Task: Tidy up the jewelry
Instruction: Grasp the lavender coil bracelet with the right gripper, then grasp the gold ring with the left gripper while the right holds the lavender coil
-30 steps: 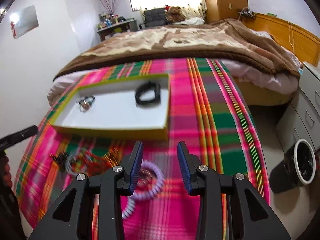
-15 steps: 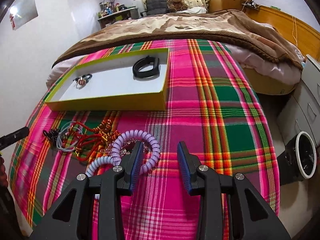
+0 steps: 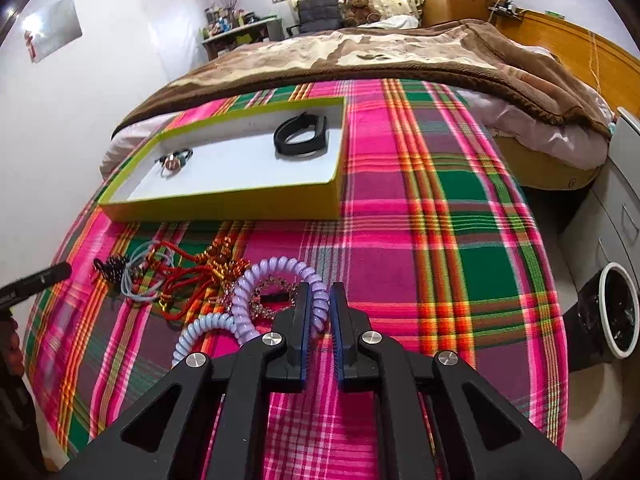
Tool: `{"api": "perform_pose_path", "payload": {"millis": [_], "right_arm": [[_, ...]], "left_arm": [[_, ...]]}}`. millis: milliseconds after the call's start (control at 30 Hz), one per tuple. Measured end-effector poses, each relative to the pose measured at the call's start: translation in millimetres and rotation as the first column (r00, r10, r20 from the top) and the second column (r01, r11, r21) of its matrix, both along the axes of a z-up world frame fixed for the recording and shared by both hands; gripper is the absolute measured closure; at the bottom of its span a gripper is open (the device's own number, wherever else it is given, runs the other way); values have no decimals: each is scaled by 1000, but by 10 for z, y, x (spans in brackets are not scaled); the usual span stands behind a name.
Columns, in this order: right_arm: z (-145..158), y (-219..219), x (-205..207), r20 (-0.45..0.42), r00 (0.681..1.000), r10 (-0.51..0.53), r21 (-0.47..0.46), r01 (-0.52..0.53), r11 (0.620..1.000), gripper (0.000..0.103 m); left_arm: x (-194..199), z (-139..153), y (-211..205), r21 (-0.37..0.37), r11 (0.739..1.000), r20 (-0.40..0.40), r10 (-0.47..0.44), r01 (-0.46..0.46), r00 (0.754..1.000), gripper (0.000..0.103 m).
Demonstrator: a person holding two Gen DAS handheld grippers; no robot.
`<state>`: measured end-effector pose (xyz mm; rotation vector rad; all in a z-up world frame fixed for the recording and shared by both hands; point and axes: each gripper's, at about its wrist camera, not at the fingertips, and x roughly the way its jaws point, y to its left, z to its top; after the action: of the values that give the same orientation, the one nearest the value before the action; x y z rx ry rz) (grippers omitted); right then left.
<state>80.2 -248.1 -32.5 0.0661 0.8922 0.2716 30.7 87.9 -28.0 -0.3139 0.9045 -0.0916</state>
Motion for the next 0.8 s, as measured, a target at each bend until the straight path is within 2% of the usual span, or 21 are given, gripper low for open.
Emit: {"api": "perform_pose_path", "payload": {"millis": [233, 367, 533, 667, 800], "right_arm": [[132, -150, -77, 35, 998, -50, 71, 48, 996, 94], [193, -139, -161, 59, 997, -51, 74, 46, 996, 94], [226, -92, -220, 67, 997, -42, 77, 37, 996, 94], [255, -48, -253, 77, 996, -35, 80, 29, 996, 94], [274, -18, -271, 82, 996, -31, 83, 24, 996, 94]], "left_arm": [[-7, -22, -63, 25, 999, 14, -41, 40, 999, 54], [8, -97, -204, 77, 992, -6, -97, 98, 995, 54], [73, -108, -309, 145, 983, -1, -116, 115, 993, 54], [136, -121, -377, 231, 968, -7, -101, 99, 995, 54], [148, -124, -441, 266, 956, -6, -124, 121, 992, 54]]}}
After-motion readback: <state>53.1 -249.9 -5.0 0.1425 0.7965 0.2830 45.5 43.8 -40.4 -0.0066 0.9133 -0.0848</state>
